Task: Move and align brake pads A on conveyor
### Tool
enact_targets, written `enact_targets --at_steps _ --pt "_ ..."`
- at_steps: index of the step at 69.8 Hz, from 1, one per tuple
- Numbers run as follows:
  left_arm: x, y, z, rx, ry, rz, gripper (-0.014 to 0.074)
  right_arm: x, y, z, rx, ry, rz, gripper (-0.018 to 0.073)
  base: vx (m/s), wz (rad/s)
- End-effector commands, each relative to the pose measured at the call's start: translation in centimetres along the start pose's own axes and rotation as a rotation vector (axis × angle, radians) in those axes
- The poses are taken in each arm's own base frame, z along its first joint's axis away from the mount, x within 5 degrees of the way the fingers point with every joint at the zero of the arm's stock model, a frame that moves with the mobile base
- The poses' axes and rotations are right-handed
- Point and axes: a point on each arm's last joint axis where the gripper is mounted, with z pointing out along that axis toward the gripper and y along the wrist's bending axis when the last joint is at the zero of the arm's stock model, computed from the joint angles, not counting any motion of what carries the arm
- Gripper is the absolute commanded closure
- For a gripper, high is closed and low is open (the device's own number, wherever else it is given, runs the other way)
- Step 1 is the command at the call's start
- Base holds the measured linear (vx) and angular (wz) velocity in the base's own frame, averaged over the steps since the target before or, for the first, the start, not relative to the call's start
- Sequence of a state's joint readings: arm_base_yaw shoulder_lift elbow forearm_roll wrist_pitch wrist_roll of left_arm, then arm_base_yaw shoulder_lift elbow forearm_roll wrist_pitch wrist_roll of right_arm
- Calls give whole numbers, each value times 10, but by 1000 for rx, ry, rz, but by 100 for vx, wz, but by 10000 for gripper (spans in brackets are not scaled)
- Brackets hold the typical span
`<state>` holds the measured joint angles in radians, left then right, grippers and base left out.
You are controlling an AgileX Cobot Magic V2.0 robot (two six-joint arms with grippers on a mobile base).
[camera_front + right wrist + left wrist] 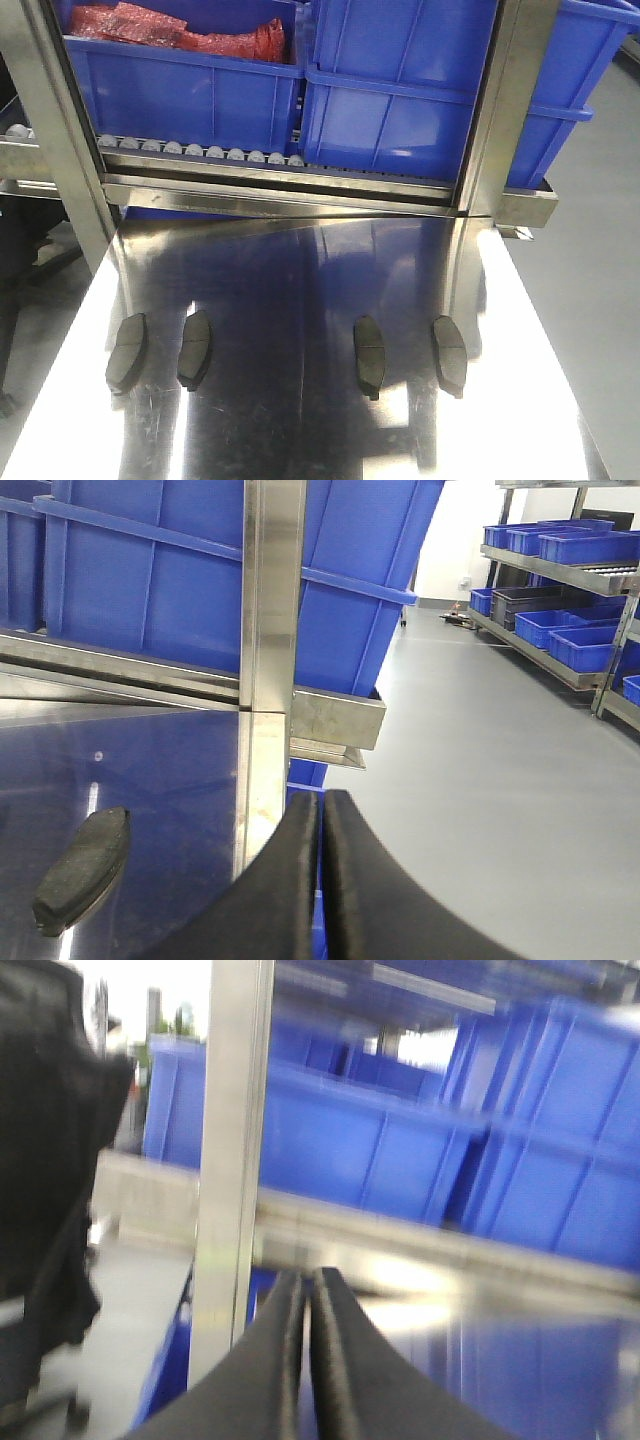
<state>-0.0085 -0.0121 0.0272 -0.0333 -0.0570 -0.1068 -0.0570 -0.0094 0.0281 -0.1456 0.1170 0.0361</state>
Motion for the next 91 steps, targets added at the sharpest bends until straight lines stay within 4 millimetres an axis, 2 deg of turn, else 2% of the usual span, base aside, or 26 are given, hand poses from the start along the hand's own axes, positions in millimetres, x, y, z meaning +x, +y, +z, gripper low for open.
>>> enact_targets --at_steps 1,14,19,26,34,39,46,53,60,68,75,80,91 --pt "-9 -1 -2 24 -181 -5 603 -6 0 -1 4 -78 -11 563 0 0" --pt "-34 -4 -10 54 -457 -7 603 -6 0 -1 4 -78 -11 563 0 0" --pt "-44 -4 -12 56 -507 -20 603 -6 0 -1 4 -78 -11 563 0 0" --pt "-71 -4 -16 45 -554 -104 603 -6 0 -1 4 -78 -11 563 0 0" --pt "-108 -8 -13 43 -505 -200 603 -6 0 -1 4 -78 -11 563 0 0" --pt "-132 -14 -2 49 -411 -192 603 -6 0 -1 4 -78 -11 563 0 0" --pt "-162 -23 26 42 -217 -88 603 -6 0 -1 4 -78 -11 563 0 0" --pt "-178 -27 65 17 22 -40 594 -6 0 -1 4 -78 -11 563 0 0" --pt "-193 -31 99 4 182 -42 550 -6 0 -1 4 -78 -11 563 0 0" --pt "-193 -32 137 -3 348 12 456 -6 0 -1 4 -78 -11 563 0 0" --pt "-175 -31 169 9 549 105 332 -6 0 -1 4 -78 -11 563 0 0" --pt "-157 -31 188 23 693 100 234 -6 0 -1 4 -78 -11 563 0 0" --pt "-126 -31 212 38 891 34 59 -6 0 -1 4 -78 -11 563 0 0"
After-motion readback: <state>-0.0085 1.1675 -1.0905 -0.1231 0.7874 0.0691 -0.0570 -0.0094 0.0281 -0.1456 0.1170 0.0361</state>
